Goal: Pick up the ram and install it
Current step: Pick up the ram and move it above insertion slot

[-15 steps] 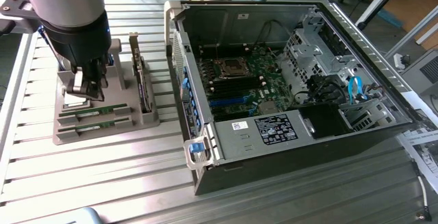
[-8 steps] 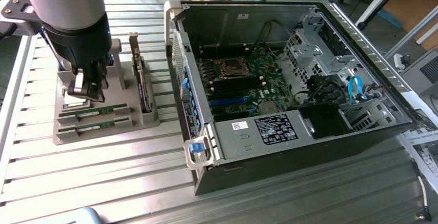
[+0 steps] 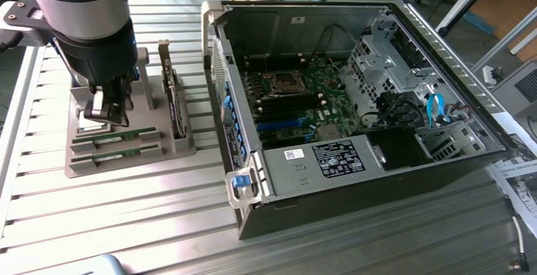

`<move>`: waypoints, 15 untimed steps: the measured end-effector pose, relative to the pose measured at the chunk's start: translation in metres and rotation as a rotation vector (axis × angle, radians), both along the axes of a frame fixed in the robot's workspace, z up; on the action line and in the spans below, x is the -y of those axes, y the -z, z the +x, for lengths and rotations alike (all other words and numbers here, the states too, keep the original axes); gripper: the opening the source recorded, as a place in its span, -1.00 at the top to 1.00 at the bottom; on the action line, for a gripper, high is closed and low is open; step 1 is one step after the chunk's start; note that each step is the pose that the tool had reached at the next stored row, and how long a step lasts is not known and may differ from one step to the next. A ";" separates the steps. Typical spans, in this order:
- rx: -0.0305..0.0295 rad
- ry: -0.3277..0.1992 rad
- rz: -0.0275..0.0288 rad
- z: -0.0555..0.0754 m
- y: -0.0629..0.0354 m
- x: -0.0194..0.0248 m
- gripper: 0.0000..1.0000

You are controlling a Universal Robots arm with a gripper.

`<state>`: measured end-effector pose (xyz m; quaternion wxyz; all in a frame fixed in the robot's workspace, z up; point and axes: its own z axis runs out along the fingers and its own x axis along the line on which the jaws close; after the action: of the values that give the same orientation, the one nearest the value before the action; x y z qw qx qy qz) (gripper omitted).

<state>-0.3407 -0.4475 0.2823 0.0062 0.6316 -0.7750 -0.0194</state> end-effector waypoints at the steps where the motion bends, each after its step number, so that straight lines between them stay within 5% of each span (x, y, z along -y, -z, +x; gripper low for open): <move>1: -0.0001 0.000 -0.0001 0.000 0.0004 0.0000 0.28; 15: 0.0000 0.000 -0.0001 0.000 0.0066 0.0000 0.28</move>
<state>-0.3407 -0.4475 0.2758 0.0062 0.6317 -0.7749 -0.0194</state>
